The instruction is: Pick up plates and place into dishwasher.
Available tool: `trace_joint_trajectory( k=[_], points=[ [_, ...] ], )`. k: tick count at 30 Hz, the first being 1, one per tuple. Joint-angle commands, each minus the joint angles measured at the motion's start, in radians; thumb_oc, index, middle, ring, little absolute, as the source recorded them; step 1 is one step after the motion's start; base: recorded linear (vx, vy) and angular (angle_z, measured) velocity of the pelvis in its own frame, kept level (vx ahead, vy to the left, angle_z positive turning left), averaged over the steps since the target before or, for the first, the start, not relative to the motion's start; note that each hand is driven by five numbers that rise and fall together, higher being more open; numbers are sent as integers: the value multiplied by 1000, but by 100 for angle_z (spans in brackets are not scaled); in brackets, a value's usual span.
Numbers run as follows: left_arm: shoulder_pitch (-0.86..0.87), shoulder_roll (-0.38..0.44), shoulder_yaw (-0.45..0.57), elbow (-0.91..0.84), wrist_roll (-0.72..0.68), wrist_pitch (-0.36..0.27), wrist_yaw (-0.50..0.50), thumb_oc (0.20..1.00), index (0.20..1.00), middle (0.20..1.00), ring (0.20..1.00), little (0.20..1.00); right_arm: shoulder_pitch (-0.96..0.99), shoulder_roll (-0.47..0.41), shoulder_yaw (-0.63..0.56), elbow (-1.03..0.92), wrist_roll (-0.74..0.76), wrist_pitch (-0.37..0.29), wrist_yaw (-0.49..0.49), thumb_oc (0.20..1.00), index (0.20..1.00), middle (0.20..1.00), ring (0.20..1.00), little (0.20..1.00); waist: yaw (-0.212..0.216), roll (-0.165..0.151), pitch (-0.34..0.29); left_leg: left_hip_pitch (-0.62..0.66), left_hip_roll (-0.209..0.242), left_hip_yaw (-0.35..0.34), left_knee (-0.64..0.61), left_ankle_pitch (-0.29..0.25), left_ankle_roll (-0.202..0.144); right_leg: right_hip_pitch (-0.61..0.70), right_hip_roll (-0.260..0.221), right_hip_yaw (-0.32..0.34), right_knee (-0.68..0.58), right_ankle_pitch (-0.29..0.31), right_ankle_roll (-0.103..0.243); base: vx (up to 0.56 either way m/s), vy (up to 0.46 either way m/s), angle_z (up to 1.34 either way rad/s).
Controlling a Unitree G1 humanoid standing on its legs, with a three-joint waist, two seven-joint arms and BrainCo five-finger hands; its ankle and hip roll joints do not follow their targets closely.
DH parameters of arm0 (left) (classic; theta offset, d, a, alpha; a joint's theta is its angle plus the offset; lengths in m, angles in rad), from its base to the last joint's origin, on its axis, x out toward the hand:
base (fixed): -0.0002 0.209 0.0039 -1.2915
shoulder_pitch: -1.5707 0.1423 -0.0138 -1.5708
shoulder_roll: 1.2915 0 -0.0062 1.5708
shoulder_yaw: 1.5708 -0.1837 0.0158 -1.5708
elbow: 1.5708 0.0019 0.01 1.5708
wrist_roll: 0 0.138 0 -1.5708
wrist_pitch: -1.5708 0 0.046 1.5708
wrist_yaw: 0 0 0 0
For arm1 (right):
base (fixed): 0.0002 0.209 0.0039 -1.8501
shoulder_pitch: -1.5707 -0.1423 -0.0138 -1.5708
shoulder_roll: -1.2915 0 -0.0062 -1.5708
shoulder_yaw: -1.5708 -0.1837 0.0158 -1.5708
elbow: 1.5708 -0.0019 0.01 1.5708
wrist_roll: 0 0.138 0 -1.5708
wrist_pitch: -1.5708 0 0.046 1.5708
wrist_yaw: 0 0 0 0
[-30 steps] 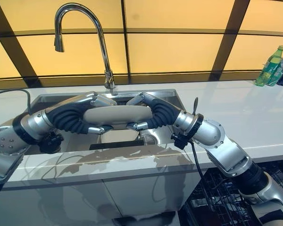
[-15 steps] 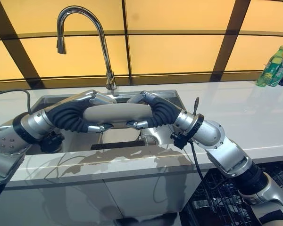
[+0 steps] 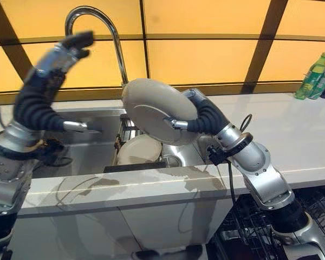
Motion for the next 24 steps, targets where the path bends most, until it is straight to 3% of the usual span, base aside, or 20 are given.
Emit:
trace_joint_trajectory(
  k=[1,11,16,24],
  points=[
    [-5,-4,36,65,11,-44,68,1000,1000,1000,1000,1000,-24,-12,-84,-18,-4,-56,-53,200,200,200,200,200,-2,7,-50,65,27,23,15,-127,9,-130,3,-6,3,116,13,-20,-8,-8],
    [44,-3,73,74,-40,-83,64,1000,1000,1000,1000,1000,43,-88,-200,-2,-103,-42,-113,200,200,200,200,200,-49,2,-41,89,37,70,15,-141,8,-135,22,45,2,121,8,-6,-6,-20],
    [64,18,98,103,-75,-80,66,1000,1000,1000,1000,1000,128,-144,-323,22,-134,-55,-165,200,200,200,200,200,-104,-1,-31,106,39,111,12,-150,11,-146,28,91,3,133,12,7,-20,-37],
    [87,12,159,169,2,-34,151,1000,1000,1000,1000,1000,332,-121,-530,56,-166,-73,-224,200,200,200,200,200,-192,3,-8,138,30,169,13,-181,27,-165,28,158,10,144,28,30,-38,-36]
  ],
)
